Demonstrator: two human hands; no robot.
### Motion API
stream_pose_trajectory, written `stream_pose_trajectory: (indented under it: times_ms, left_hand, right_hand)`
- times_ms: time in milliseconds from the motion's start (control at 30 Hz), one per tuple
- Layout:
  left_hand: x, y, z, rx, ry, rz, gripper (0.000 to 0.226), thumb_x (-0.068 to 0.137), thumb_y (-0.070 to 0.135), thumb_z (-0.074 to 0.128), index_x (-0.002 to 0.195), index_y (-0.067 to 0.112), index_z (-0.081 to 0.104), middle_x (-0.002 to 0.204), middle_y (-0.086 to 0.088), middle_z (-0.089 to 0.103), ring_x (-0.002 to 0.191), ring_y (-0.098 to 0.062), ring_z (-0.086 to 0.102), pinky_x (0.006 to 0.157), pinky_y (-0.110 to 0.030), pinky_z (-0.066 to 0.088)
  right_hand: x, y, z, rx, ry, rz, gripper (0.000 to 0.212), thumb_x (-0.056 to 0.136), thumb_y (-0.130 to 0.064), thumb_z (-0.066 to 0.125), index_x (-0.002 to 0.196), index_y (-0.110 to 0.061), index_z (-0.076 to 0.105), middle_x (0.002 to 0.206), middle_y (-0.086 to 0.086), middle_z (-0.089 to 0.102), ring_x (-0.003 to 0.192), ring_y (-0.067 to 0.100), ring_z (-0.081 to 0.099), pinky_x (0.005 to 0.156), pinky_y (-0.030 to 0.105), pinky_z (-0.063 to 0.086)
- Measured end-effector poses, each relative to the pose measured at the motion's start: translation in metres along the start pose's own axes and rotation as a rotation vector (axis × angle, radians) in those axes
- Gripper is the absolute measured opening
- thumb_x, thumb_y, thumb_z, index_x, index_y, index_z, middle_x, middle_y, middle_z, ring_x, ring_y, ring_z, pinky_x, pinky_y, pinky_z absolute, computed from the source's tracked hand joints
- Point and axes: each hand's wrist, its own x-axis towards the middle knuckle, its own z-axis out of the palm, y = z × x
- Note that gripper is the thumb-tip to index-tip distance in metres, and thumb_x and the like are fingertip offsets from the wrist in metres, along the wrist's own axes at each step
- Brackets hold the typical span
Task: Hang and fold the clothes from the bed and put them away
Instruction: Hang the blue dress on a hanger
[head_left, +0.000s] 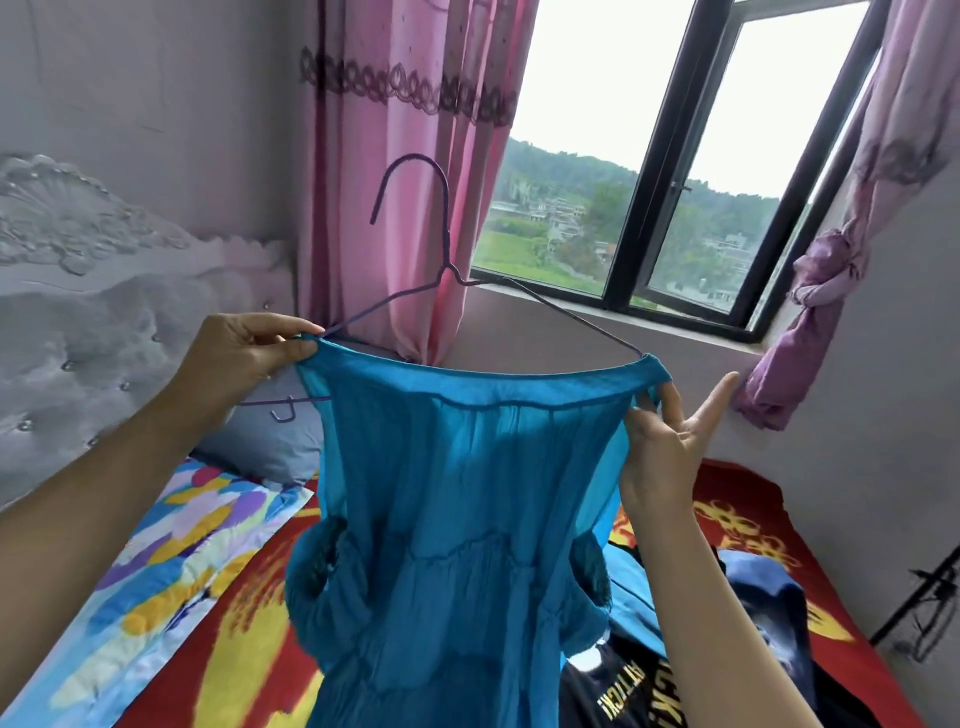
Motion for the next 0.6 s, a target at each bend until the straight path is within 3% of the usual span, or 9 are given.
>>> stream_pose_trajectory:
  times_ms: [67, 167, 233, 300, 400, 600]
  left_hand:
    - [0.0, -0.002, -0.002, -0.001, -0.037, -0.005, 0.025, 0.079, -0.007, 0.065, 0.082, 0.018, 0.069, 0.053, 0.015, 0.062, 0.05, -0.001, 0.045, 0.05, -0.007, 0.037]
    - [-0.001, -0.003, -0.006, -0.006, -0.082, -0.014, 0.023, 0.079, -0.007, 0.064, 0.092, 0.01, 0.073, 0.055, 0.015, 0.063, 0.054, -0.001, 0.047, 0.051, -0.007, 0.038]
    - [-0.002, -0.003, -0.013, -0.057, -0.104, -0.04, 0.035, 0.079, -0.006, 0.062, 0.079, 0.026, 0.078, 0.055, 0.014, 0.062, 0.052, -0.001, 0.047, 0.048, -0.007, 0.038]
    - [0.0, -0.004, -0.019, -0.087, -0.133, -0.078, 0.048, 0.081, -0.007, 0.059, 0.068, 0.036, 0.076, 0.057, 0.013, 0.063, 0.055, -0.004, 0.051, 0.048, -0.006, 0.039]
    - [0.001, -0.005, -0.025, -0.132, -0.188, -0.123, 0.054, 0.083, -0.012, 0.053, 0.063, 0.032, 0.076, 0.053, 0.011, 0.062, 0.049, -0.002, 0.052, 0.044, -0.005, 0.038]
    - [0.004, -0.001, -0.032, -0.13, -0.163, -0.156, 0.054, 0.084, -0.011, 0.053, 0.062, 0.032, 0.076, 0.053, 0.011, 0.062, 0.048, 0.0, 0.05, 0.043, -0.005, 0.037]
  right_hand:
    - [-0.001, -0.001, 0.003, -0.088, 0.007, -0.078, 0.1, 0.085, 0.023, 0.04, 0.145, -0.045, -0.002, 0.122, 0.004, 0.058, 0.105, 0.014, 0.057, 0.088, 0.038, 0.043]
    - [-0.003, -0.001, 0.005, -0.199, -0.001, -0.186, 0.1, 0.085, 0.02, 0.042, 0.144, -0.045, -0.006, 0.133, 0.005, 0.051, 0.076, -0.006, 0.06, 0.069, 0.015, 0.047]
    - [-0.002, 0.0, 0.005, -0.234, -0.013, -0.224, 0.1, 0.085, 0.019, 0.041, 0.141, -0.048, -0.006, 0.136, 0.006, 0.05, 0.069, -0.006, 0.057, 0.062, 0.011, 0.045]
    - [0.001, -0.001, 0.005, -0.24, -0.036, -0.229, 0.099, 0.085, 0.02, 0.041, 0.143, -0.045, -0.007, 0.132, 0.006, 0.054, 0.08, -0.004, 0.061, 0.07, 0.015, 0.046]
    - [0.007, -0.006, 0.006, -0.177, -0.101, -0.154, 0.098, 0.085, 0.022, 0.042, 0.146, -0.041, -0.004, 0.117, -0.001, 0.062, 0.1, 0.004, 0.063, 0.086, 0.03, 0.047]
    - [0.012, -0.015, 0.008, -0.156, -0.096, -0.139, 0.101, 0.083, 0.022, 0.045, 0.147, -0.04, -0.004, 0.111, 0.001, 0.064, 0.102, 0.018, 0.058, 0.095, 0.044, 0.04]
